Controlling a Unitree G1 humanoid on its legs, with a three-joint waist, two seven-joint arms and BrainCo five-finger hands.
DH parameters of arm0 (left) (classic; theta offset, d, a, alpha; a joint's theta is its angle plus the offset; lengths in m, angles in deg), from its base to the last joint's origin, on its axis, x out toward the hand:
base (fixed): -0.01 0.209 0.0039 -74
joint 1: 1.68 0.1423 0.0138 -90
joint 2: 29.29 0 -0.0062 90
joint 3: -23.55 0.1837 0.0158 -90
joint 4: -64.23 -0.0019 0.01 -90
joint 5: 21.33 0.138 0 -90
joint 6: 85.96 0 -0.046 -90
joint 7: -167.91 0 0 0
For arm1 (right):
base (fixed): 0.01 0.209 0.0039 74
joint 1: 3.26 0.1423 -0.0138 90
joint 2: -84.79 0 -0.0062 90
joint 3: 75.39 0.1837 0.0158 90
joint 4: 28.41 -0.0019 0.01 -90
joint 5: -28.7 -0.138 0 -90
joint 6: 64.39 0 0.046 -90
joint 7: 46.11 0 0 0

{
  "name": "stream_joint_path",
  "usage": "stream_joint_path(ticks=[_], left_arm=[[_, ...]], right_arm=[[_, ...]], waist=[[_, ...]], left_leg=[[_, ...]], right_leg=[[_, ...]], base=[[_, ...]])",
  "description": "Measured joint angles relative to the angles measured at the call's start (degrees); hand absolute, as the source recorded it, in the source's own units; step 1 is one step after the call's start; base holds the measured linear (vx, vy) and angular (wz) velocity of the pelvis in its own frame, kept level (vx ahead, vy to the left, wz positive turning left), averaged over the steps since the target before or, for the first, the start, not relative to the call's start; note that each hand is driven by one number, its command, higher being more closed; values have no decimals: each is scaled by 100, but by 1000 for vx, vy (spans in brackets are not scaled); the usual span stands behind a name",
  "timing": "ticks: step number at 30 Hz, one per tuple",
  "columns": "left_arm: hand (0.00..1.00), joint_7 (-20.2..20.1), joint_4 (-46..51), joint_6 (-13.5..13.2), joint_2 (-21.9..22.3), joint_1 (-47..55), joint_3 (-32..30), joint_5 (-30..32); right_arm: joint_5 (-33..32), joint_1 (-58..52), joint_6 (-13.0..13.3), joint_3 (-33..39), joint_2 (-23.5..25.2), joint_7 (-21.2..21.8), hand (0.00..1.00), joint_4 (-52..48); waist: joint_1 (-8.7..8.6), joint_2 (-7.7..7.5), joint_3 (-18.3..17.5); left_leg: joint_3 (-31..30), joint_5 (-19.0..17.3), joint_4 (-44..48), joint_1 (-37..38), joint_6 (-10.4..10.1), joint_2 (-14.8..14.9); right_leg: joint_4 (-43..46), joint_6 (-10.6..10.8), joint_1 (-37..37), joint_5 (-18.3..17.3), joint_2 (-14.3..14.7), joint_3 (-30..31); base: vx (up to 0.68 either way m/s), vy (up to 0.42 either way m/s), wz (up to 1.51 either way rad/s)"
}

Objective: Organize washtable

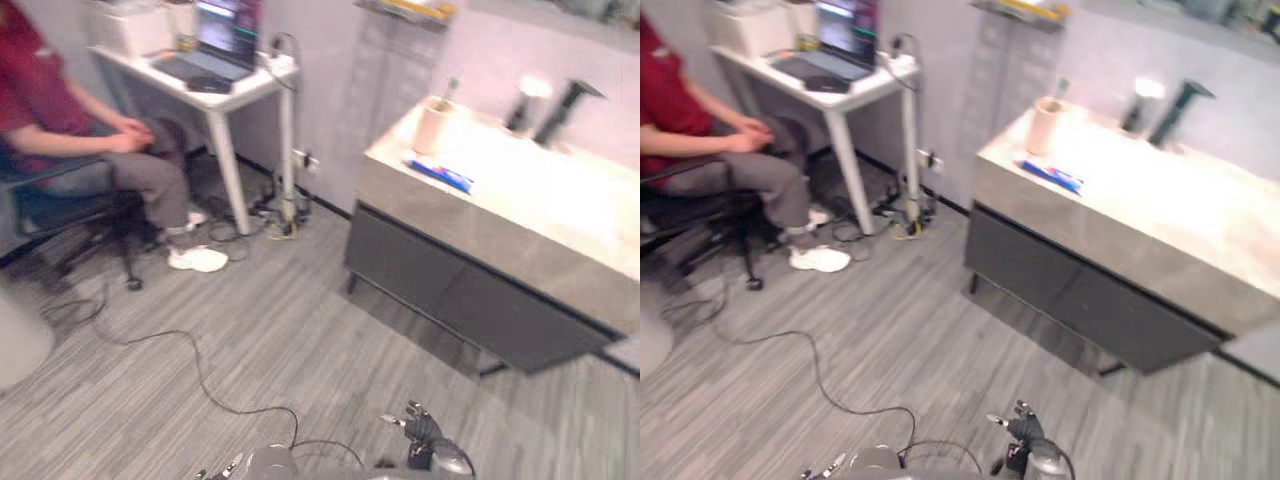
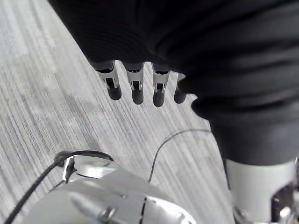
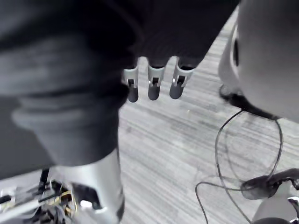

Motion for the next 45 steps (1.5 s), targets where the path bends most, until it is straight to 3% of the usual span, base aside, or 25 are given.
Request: stream_joint_path(ticks=[2,5,7,9,10,11,12,13,17,19,20,21,22,23,24,26,27,28,29,33,35,37,38,40,45], left_arm=[[0,4,-39,19,-20,-19,112,1],[0,8,-47,64,-212,-25,116,-1],[0,11,-43,66,-204,-63,101,-3],[0,12,-4,64,-124,48,30,-13],[0,2,40,70,6,27,-176,-18],[0,21,125,82,130,35,-282,-23],[0,21,145,78,167,36,-290,-37],[0,11,227,79,133,37,-258,-44],[0,20,462,39,81,59,-76,-44],[0,19,460,43,58,30,-38,-45],[0,19,462,37,27,24,-32,-45],[0,20,457,30,11,58,-24,-46],[0,15,445,34,-20,47,-23,-49],[0,26,473,3,-147,21,53,-50],[0,15,505,-73,-243,-14,99,-49],[0,23,401,-38,-270,-9,60,-60],[0,26,318,-35,-254,96,25,-76],[0,22,255,-39,-182,160,-68,-78],[0,23,190,-34,-162,167,-97,-79],[0,8,111,-32,-15,149,-85,-42],[0,7,42,-33,-15,143,4,-14],[0,4,-4,-36,-20,122,207,14],[0,7,-4,-36,-48,140,265,17],[0,-6,-4,-44,-147,160,442,65],[0,-121,10,-40,-281,176,738,151]], right_arm=[[6,43,-75,262,-161,-102,0,76],[66,-167,-140,454,-248,-100,0,223],[48,-319,-121,637,-282,-96,0,275],[71,-297,-189,649,-363,-95,0,333],[91,-232,-205,662,-447,-98,0,447],[72,-231,-205,684,-444,-104,0,455],[50,-234,-206,671,-444,-108,0,483],[48,-165,-247,595,-490,-188,0,631],[47,-110,-244,581,-472,-244,0,673],[46,28,-239,578,-426,-257,0,661],[46,53,-231,581,-373,-279,0,649],[47,27,-217,584,-351,-299,0,632],[45,26,-223,587,-294,-324,0,645],[49,0,-219,528,-161,-290,0,647],[50,103,-217,527,-97,-285,0,648],[51,168,-192,529,-112,-287,0,624],[50,189,-157,530,-126,-290,0,600],[55,243,-113,533,-118,-287,0,587],[56,257,-105,533,-113,-285,0,584],[197,273,-135,640,-127,-275,0,517],[251,327,-209,512,-217,-270,0,524],[353,365,-229,286,-348,-242,0,522],[386,352,-229,272,-369,-223,0,530],[449,235,-224,112,-433,-212,0,560],[561,-10,-230,191,-462,-207,0,725]], waist=[[-49,44,72],[-94,-292,64],[-143,-316,26],[-182,-165,-215],[-141,-8,-222],[-102,43,-133],[-69,69,-95],[-66,7,-3],[-42,-119,94],[-61,-126,167],[-61,-184,242],[-59,-179,258],[-45,-267,294],[-86,-449,272],[-52,-531,342],[86,-495,424],[129,-346,466],[152,-303,455],[156,-276,454],[105,-156,405],[88,-62,354],[78,-10,348],[75,8,335],[66,102,246],[-57,-75,28]], left_leg=[[68,-111,-55,200,-207,137],[19,-196,-207,611,-576,103],[-180,-165,-435,801,-730,158],[-455,37,-411,802,-472,449],[-848,396,419,374,123,713],[-1151,916,1461,-105,748,977],[-1247,986,1968,-280,772,1084],[-1334,792,2892,-603,483,1002],[-863,512,2499,-982,32,493],[-675,499,1596,-1208,9,310],[-669,560,861,-1263,6,143],[-871,1129,82,-1249,-53,-55],[-913,1068,169,-1199,-45,-267],[-988,1033,146,-1215,17,-492],[-1469,1029,420,-1361,24,-629],[-2464,1018,1097,-1485,7,-999],[-2893,954,1449,-1464,-99,-1127],[-3113,744,1501,-1275,-410,-1140],[-3144,633,1484,-1207,-496,-1135],[-2913,128,1390,-1131,-340,-1096],[-2402,-213,1031,-970,-82,-967],[-1592,-96,502,-633,224,-945],[-1456,-66,399,-521,254,-962],[-1200,-24,176,-374,309,-998],[-1191,150,-187,-240,129,-1143]], right_leg=[[-284,169,-201,207,-212,67],[-220,222,-220,397,-478,391],[321,276,-327,594,-409,508],[446,189,-351,183,-35,407],[387,38,-228,68,269,369],[133,-65,68,84,532,342],[-32,-122,257,88,668,337],[-455,-168,874,77,811,357],[-945,-165,1534,77,801,463],[-931,-160,1625,75,719,471],[-906,-28,1762,2,599,468],[-878,242,1925,-155,493,450],[-862,393,1961,-252,350,485],[-892,383,1928,-251,204,461],[-1031,368,1920,-125,270,515],[-1039,368,2026,11,242,674],[-1016,423,2096,123,245,941],[-956,543,2107,202,253,1160],[-954,582,2086,224,251,1271],[-836,993,1490,460,72,1915],[-572,878,877,705,-107,1934],[-478,244,620,1033,-453,801],[-374,169,649,970,-491,556],[-349,171,754,760,-386,317],[-1155,445,1209,612,15,309]], base=[[-20,-128,-52],[98,-247,5],[344,-412,27],[399,-349,-5],[462,-356,-43],[464,-358,-47],[570,-351,-38],[468,-241,-19],[399,-132,-17],[351,99,-27],[353,217,-9],[429,289,-2],[427,277,27],[327,212,36],[202,140,34],[91,173,-21],[132,275,-75],[135,243,-80],[114,240,-85],[8,229,-103],[-90,288,-167],[-156,267,-143],[-142,241,-115],[-127,177,-72],[-57,-11,-8]])
